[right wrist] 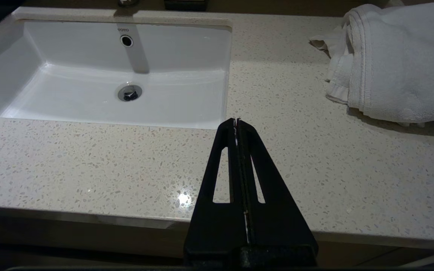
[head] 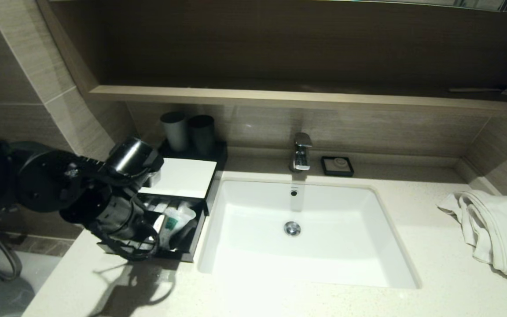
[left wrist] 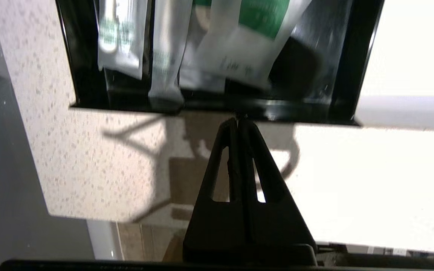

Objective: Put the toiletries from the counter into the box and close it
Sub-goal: Close the drawer

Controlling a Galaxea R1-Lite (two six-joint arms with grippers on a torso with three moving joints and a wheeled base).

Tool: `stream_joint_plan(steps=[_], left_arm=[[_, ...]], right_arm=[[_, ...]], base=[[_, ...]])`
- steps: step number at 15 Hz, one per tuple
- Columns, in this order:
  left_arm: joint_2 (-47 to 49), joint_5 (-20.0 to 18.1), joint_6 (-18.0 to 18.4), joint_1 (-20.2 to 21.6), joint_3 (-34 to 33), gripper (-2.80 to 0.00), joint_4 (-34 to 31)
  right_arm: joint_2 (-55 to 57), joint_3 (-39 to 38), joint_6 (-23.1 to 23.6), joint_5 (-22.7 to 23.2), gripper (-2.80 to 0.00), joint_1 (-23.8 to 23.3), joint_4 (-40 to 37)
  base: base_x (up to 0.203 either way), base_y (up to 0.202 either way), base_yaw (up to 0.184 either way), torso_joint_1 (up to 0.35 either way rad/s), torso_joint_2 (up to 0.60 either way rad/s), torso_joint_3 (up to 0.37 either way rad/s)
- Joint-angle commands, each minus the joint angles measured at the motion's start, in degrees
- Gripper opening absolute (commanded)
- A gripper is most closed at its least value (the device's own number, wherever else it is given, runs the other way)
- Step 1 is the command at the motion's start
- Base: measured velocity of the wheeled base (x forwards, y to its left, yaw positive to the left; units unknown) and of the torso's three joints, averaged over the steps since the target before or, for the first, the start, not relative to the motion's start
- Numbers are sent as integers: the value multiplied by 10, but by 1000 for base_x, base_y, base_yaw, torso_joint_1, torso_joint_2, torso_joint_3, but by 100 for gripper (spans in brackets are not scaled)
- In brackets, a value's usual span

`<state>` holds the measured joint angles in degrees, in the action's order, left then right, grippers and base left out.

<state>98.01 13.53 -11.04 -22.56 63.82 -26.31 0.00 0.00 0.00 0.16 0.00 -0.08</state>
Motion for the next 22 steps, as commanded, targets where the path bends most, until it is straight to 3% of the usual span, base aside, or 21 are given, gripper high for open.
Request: stream_joint_plan(steps=[1,7,22], left_arm=[[-34,0,-1,1,-39,-280,-1],[-72,-19,-18,0,-122,-280,6],[23,-40,-81,19,-118,-280,26]], right_arm=[[0,0,0,0,-280,0,0],[0,0,0,0,-280,0,0],[0,0,0,0,-280,0,0]], base=[[0,0,0,0,0,0],[0,0,0,0,0,0],[0,0,0,0,0,0]])
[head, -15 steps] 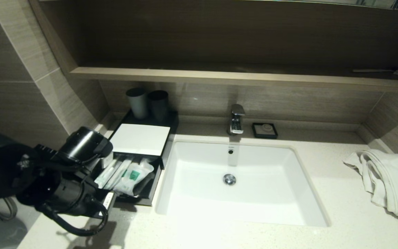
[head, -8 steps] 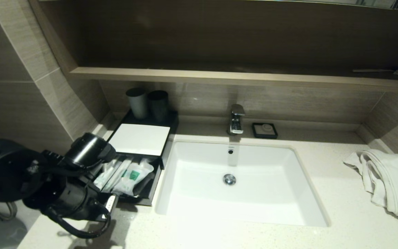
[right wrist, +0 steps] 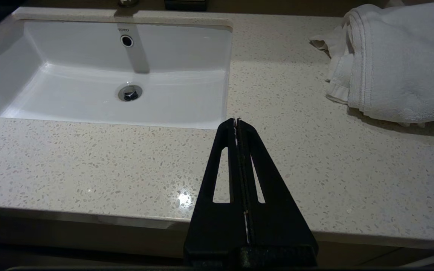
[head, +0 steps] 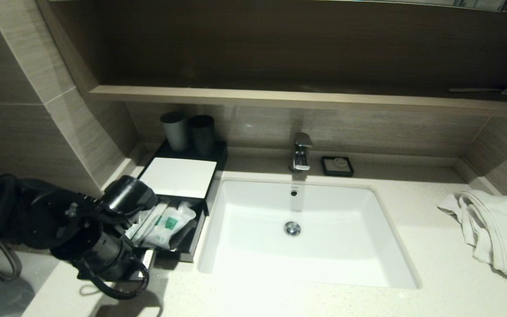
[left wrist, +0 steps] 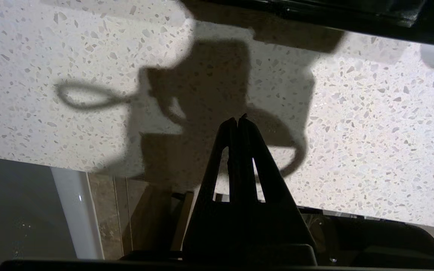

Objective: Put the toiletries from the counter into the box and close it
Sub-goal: Close the drawer

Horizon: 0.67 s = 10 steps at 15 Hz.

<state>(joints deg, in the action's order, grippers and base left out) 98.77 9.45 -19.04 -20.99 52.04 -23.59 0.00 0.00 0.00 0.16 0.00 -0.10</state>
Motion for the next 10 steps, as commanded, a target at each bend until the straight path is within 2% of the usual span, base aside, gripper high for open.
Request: stream_joint_plan(steps=[1,7,10], left_arm=[[19,-3,-1,7,1,-280,0],[46,-14,-1,37,3,-280,39],[67,-15,-2,38,25,-280,43]], right_arm=[[0,0,0,0,-280,0,0],[0,0,0,0,-280,0,0],[0,0,0,0,-280,0,0]], base=[[0,0,0,0,0,0],[0,0,0,0,0,0],[0,0,0,0,0,0]])
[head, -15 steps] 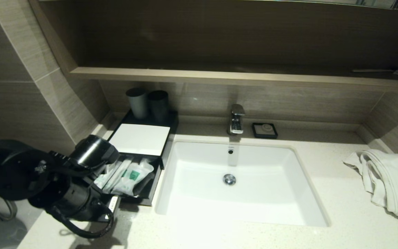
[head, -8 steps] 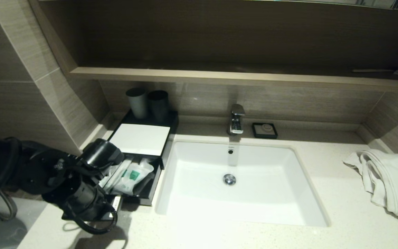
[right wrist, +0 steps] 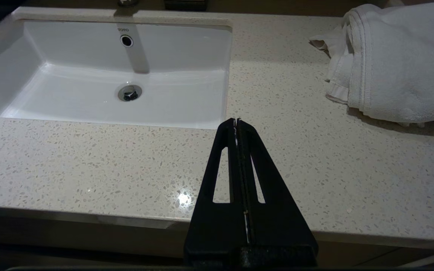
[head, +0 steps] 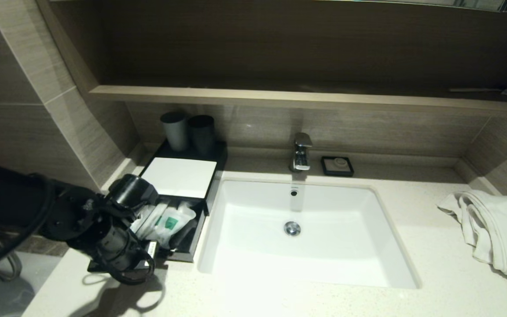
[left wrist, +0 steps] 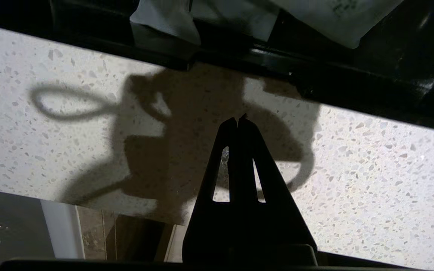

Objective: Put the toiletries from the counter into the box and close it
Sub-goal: Close the drawer

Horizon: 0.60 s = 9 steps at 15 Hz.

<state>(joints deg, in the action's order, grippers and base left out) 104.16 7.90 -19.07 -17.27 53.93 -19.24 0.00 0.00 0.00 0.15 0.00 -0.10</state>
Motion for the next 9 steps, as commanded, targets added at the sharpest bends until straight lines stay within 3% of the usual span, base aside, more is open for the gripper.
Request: stream_joint_plan(steps=[1,9], left_arm=[[16,0,-2,0,15,-280,-1],[35,0,-2,9,61,-280,-6]], right_arm=[[0,0,0,0,-280,0,0],[0,0,0,0,-280,0,0]], base=[[0,0,0,0,0,0],[0,0,0,0,0,0]])
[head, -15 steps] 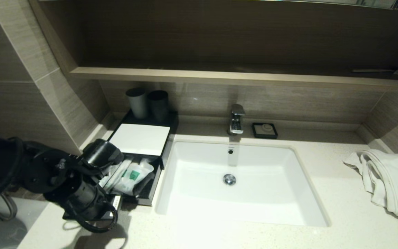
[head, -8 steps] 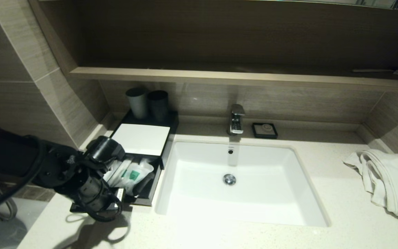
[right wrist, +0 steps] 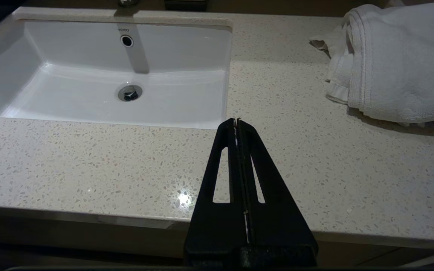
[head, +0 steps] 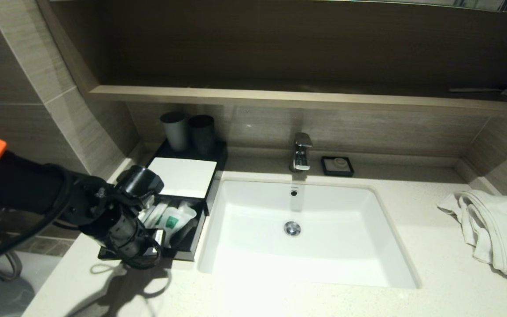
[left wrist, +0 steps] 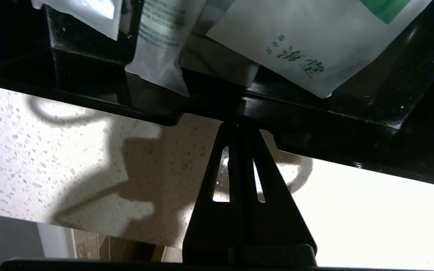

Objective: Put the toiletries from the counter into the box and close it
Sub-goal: Close the drawer

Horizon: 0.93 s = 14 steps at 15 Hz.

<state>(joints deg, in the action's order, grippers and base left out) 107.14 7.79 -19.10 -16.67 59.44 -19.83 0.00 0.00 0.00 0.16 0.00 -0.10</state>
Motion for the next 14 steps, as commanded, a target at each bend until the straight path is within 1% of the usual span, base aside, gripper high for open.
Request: stream_joint_plan(steps=[1,2,4,14], left_arm=[[8,-2,-1,6,11,-280,-2],[10,-9,-1,11,20,-280,-3],[15,-10,-1,15,30,-280,-3],[58,-10,-1,15,93,-280,-5]], right_arm=[[0,0,0,0,-280,0,0],[0,0,0,0,-280,0,0],[0,0,0,0,-280,0,0],[0,0,0,0,-280,0,0]], base=[[0,0,0,0,0,0],[0,0,0,0,0,0],[0,0,0,0,0,0],[0,0,0,0,0,0]])
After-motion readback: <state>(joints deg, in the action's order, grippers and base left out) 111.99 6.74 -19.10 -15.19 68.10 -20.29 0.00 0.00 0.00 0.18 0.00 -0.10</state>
